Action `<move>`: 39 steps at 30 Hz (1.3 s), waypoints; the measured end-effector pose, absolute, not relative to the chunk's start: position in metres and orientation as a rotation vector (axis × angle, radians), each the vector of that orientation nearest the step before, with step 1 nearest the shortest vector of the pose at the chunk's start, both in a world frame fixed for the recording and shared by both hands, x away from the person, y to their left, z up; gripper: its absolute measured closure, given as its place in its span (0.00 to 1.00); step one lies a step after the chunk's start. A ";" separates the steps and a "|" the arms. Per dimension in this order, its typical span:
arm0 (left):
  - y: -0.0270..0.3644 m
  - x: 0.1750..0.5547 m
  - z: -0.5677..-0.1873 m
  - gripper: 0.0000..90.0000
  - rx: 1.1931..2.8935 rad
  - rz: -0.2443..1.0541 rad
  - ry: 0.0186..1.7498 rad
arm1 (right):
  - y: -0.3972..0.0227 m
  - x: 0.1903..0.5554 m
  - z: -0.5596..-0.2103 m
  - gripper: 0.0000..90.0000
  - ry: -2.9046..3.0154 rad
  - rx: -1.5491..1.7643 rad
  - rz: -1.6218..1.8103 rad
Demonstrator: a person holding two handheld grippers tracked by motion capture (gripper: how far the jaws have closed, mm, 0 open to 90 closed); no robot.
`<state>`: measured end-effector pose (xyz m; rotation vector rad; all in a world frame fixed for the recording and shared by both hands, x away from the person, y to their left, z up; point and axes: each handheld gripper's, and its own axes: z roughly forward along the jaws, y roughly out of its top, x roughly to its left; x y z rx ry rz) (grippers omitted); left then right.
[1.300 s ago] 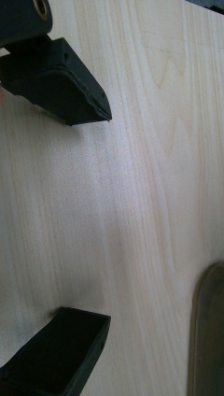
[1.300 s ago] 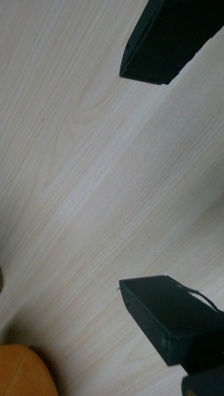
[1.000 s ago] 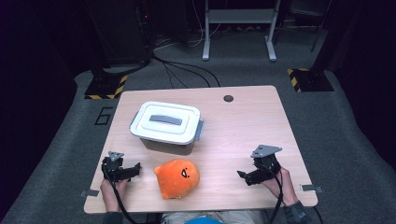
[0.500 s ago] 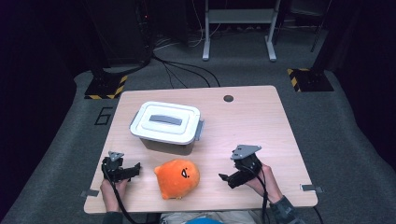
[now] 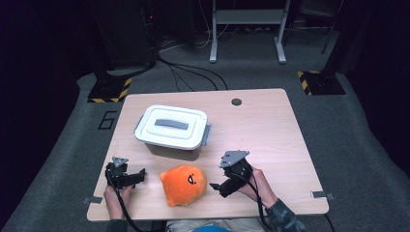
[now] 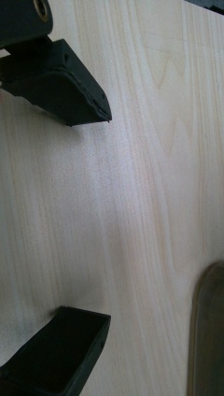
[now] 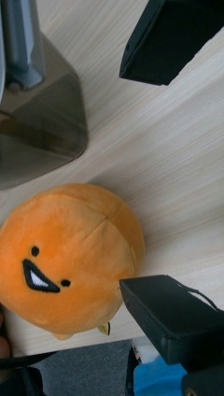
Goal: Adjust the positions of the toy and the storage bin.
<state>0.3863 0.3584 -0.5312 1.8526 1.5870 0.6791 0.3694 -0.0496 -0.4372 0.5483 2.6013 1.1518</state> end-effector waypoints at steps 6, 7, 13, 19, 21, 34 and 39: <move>0.358 0.386 -0.531 0.05 1.852 0.679 1.587 | -0.034 0.369 -0.438 0.01 2.632 0.473 1.165; 0.358 0.386 -0.531 0.05 1.853 0.679 1.587 | -0.033 0.369 -0.438 0.01 2.637 0.475 1.168; 0.358 0.386 -0.531 0.05 1.853 0.678 1.587 | -0.016 0.372 -0.440 0.02 2.659 0.414 1.179; 0.358 0.386 -0.531 0.05 1.852 0.679 1.587 | 0.000 0.373 -0.439 0.08 2.678 0.346 1.208; 0.358 0.386 -0.531 0.05 1.852 0.678 1.587 | 0.005 0.373 -0.438 0.10 2.678 0.327 1.219; 0.358 0.386 -0.531 0.05 1.852 0.679 1.587 | 0.015 0.379 -0.455 0.52 2.751 0.261 1.206; 0.358 0.386 -0.531 0.05 1.852 0.678 1.587 | 0.007 0.377 -0.462 0.70 2.721 0.257 1.262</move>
